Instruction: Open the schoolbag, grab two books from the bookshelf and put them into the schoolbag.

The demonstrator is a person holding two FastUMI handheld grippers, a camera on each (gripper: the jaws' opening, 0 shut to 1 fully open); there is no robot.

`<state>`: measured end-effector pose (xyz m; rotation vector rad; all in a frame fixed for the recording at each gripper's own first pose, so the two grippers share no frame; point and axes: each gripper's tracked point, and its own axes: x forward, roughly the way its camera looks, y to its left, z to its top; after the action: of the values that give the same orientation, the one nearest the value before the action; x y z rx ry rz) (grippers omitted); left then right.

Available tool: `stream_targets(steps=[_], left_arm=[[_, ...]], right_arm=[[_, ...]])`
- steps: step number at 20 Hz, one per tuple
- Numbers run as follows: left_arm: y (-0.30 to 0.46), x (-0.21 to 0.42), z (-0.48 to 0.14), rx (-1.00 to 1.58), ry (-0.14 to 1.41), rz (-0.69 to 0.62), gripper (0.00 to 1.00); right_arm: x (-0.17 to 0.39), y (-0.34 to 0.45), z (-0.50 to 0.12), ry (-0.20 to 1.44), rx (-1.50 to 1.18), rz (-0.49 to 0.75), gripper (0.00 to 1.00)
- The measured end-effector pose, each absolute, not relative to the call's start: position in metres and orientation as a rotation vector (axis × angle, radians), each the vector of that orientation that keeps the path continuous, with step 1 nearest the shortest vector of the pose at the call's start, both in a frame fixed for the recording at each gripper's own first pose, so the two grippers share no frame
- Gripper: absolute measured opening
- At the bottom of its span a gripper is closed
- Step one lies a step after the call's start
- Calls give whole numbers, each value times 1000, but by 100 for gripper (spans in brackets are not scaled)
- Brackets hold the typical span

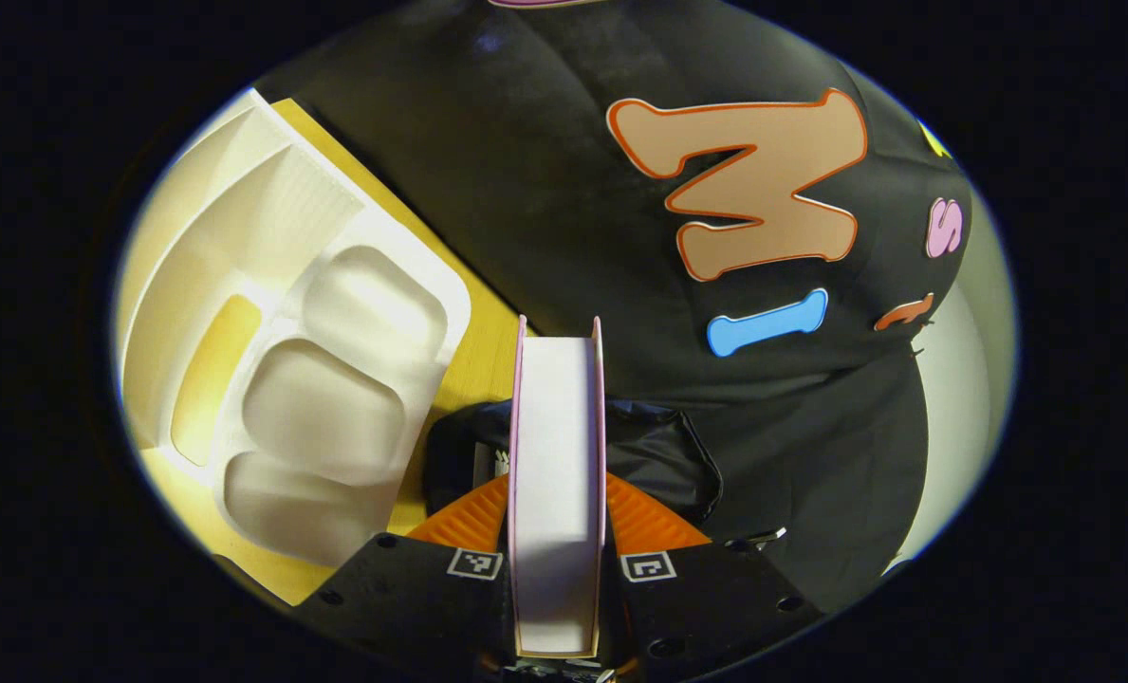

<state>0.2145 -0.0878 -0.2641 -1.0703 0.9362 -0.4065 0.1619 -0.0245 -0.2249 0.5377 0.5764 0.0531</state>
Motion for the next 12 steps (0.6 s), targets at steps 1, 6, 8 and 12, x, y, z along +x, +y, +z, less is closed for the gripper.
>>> stream_targets(steps=[1,6,8,12], left_arm=[[-94,215,-268,-1071,950,-404,33],[-125,217,-294,-1061,1004,-402,33],[-141,219,-304,-1055,1026,-409,33],[-176,220,-322,-1025,1078,-434,31]], right_arm=[[162,-24,-224,576,539,56,2],[162,-24,-223,579,537,75,2],[163,-23,-222,579,533,84,3],[163,-25,-219,582,534,93,2]])
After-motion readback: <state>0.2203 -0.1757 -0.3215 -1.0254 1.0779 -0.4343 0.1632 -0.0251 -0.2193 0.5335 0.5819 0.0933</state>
